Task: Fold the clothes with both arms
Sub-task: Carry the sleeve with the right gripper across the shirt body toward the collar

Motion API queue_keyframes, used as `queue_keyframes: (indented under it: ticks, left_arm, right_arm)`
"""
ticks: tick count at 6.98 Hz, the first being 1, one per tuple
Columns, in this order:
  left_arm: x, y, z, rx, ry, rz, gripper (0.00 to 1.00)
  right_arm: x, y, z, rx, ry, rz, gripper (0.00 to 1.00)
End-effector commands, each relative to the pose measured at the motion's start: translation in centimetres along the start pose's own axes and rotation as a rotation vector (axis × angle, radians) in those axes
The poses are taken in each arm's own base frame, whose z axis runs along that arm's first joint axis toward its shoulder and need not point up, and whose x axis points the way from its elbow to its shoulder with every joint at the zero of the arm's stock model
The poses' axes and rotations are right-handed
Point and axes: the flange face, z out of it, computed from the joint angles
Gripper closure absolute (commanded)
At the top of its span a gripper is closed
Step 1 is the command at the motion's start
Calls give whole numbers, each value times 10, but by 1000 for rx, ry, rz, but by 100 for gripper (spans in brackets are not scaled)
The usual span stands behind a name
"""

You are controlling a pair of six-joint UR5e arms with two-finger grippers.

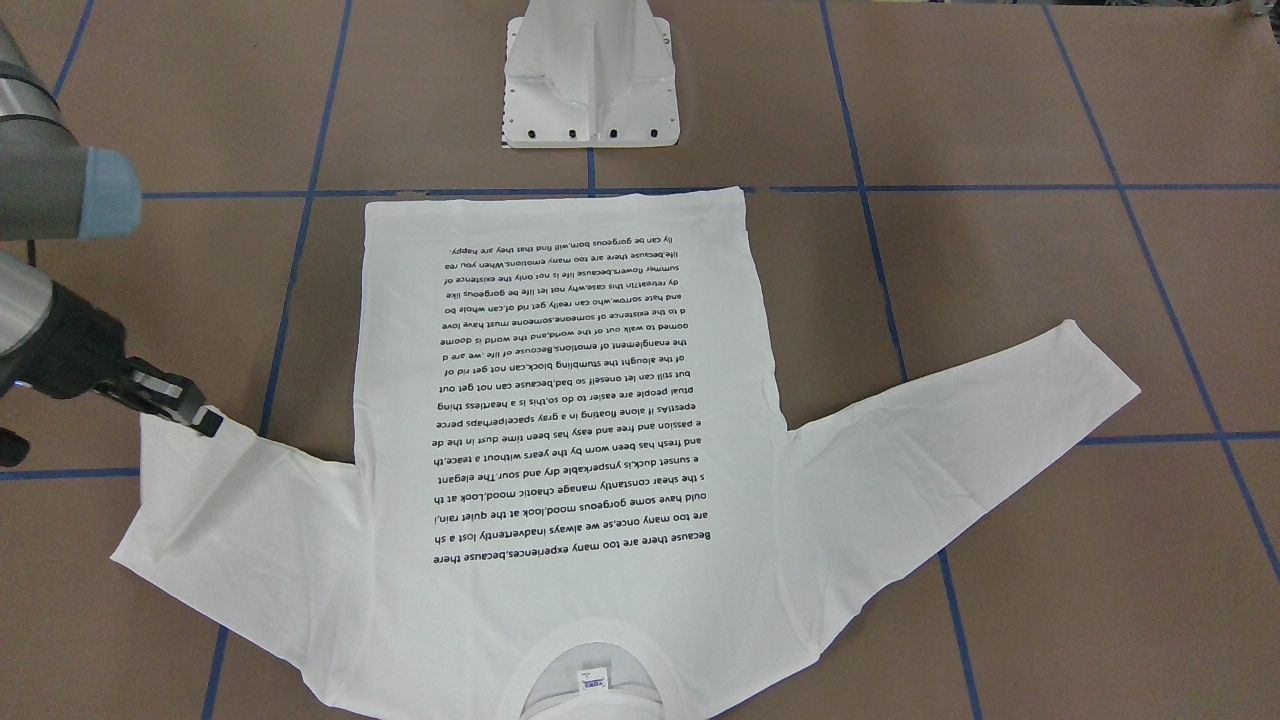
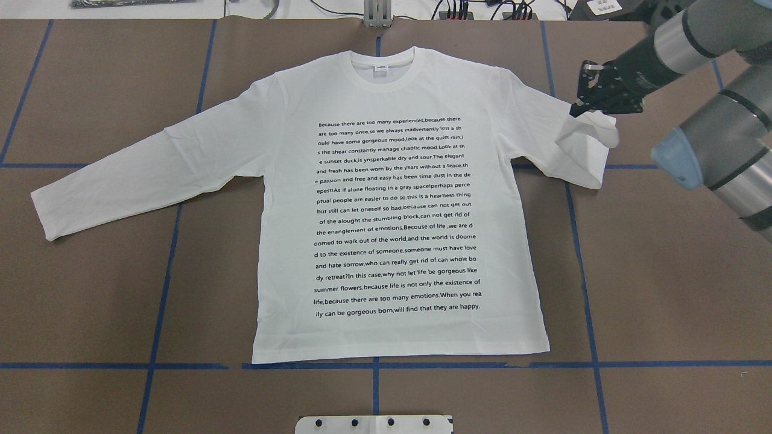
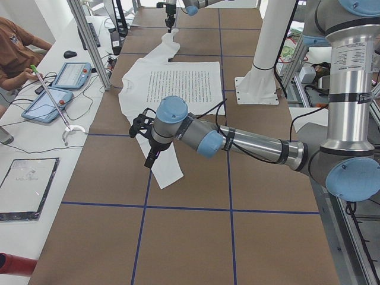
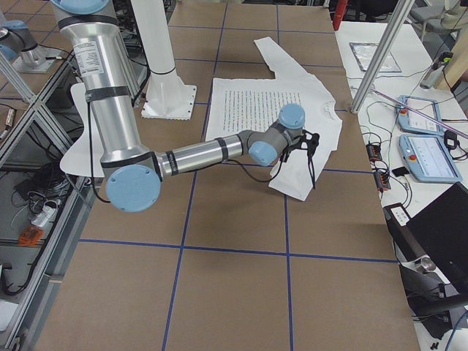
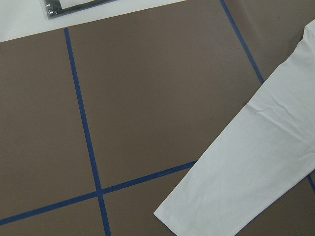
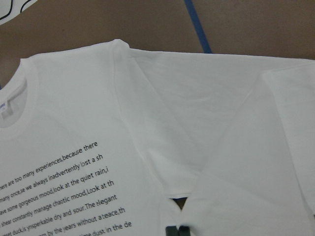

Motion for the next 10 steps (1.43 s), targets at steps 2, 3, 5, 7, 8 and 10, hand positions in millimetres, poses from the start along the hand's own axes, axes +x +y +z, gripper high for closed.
queue_keyframes:
  ticks: [2, 3, 5, 7, 8, 10]
  left_arm:
    - [0, 1, 0, -1, 3, -1, 0]
    - [1, 0, 0, 0, 6, 0, 0]
    - [1, 0, -1, 1, 8, 1, 0]
    - [1, 0, -1, 1, 8, 1, 0]
    - [1, 1, 0, -1, 9, 0, 0]
    - [1, 1, 0, 0, 8, 0, 0]
  right_arm:
    - [-237, 85, 64, 88, -56, 67, 100]
    - [-274, 121, 87, 99, -62, 41, 100]
    - [-298, 183, 125, 94, -59, -3, 100]
    - [-297, 217, 177, 109, -95, -36, 100]
    - [-300, 224, 181, 102, -95, -39, 100]
    - [-303, 248, 193, 103, -94, -55, 100]
